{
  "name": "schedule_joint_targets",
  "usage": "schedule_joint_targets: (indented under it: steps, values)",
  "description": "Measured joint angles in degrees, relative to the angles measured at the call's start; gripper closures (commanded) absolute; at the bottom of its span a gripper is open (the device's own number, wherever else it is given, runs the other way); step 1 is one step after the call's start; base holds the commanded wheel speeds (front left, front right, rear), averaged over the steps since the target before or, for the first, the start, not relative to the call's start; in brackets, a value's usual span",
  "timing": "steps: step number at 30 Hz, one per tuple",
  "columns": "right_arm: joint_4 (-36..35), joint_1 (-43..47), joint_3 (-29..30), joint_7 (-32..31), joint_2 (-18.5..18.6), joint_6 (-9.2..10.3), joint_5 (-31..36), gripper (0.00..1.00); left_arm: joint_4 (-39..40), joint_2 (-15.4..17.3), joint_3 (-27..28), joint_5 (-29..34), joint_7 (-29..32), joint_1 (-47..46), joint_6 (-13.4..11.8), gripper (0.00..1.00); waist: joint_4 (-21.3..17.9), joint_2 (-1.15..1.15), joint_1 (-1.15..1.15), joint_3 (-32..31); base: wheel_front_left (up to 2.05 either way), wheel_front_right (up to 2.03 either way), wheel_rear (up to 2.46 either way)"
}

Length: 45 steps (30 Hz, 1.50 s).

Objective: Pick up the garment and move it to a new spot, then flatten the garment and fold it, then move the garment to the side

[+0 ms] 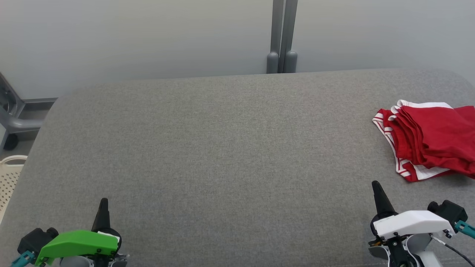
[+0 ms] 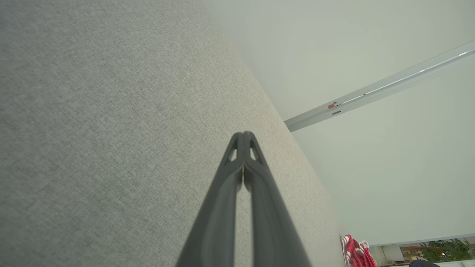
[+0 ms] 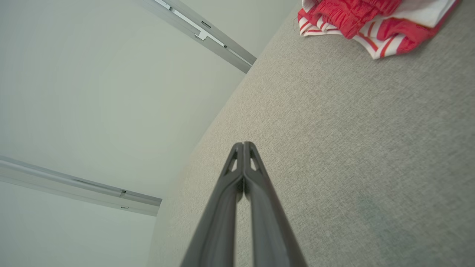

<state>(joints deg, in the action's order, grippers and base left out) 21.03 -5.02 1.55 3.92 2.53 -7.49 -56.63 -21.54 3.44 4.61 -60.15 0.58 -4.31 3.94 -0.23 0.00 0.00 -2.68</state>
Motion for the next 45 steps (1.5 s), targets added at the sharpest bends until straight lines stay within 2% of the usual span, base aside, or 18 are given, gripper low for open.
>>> schedule_joint_targets:
  steps: [20,45]
  values:
    - [-1.4,-1.29,1.13,-2.34,0.05,0.0,-12.79,1.0,0.04,-0.21,1.75,-11.04,3.7,-3.06,1.15,1.0,0.06,0.0,0.0,0.86,0.0,0.0,0.0]
    - [-2.81,-2.8,2.21,-4.44,0.12,0.01,-25.1,1.0,0.11,-0.41,3.44,-21.74,7.26,-5.99,2.45,1.0,0.13,0.0,0.0,1.88,0.0,0.0,0.0]
